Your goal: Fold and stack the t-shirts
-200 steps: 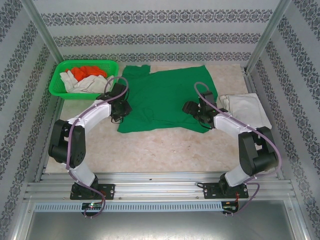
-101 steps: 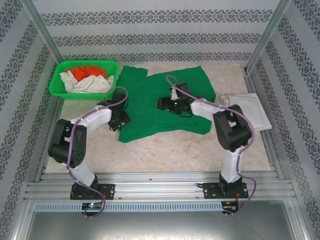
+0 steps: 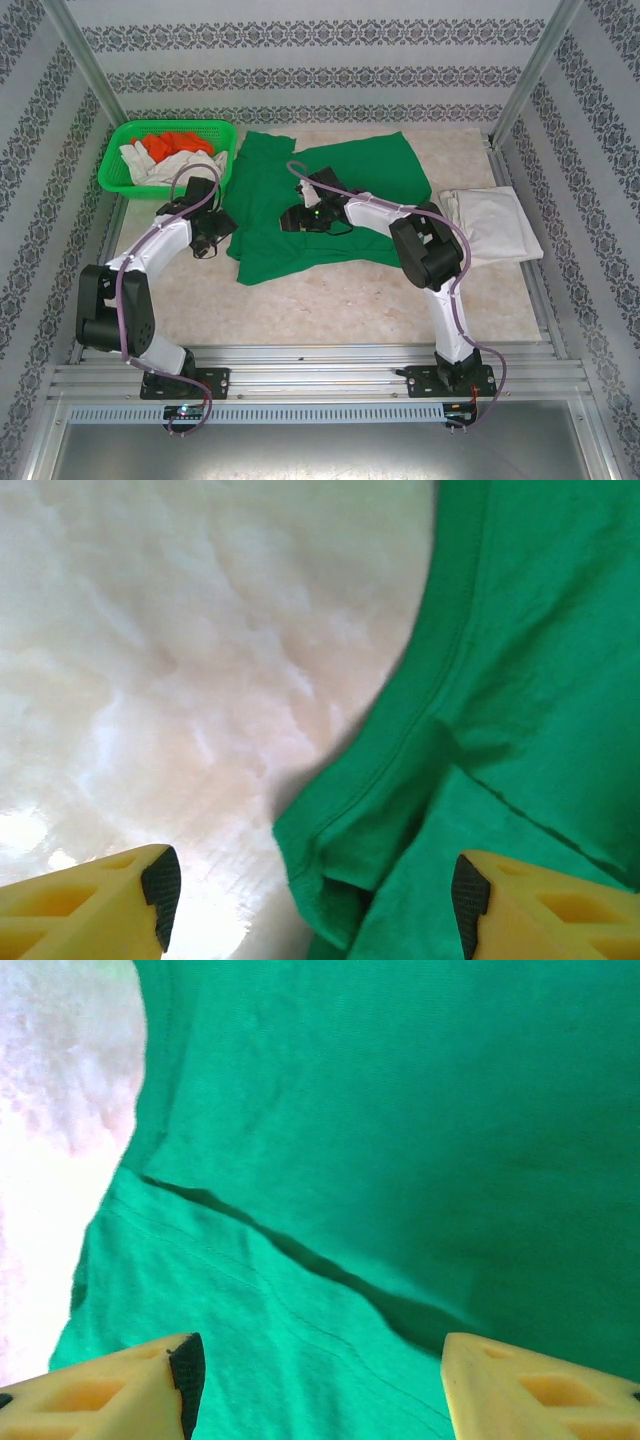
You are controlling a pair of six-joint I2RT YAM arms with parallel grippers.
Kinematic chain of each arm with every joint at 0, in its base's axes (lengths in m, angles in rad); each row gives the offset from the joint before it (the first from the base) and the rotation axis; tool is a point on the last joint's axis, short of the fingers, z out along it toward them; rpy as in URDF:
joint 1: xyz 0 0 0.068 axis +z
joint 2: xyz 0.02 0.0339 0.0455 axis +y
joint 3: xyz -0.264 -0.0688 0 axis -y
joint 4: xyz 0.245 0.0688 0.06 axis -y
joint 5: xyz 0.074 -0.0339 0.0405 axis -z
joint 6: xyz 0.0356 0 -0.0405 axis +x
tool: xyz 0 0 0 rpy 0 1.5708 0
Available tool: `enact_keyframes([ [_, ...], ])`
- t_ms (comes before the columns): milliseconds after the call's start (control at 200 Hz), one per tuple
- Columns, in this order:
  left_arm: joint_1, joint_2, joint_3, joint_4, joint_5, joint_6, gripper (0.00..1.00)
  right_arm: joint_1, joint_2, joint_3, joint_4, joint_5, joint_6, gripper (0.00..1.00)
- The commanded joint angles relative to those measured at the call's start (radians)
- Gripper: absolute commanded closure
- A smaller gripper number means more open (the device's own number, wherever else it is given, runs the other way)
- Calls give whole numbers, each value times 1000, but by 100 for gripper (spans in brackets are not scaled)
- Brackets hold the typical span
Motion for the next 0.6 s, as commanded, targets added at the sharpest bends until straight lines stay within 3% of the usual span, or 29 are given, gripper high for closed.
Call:
enact_keyframes([
  [0,11,-15,-26,-13,13,23,27,-5,1,18,-29,44,-54,33],
  [145,11,-6,-33,17,32,8,26,-2,14,17,-49,46,-80,32],
  [340,11,-6,-33,27,35,9,26,14,23,7,-68,15,-105,45],
  [595,11,-13,-49,42,37,5,26,21,-4,12,-66,2,-113,89],
])
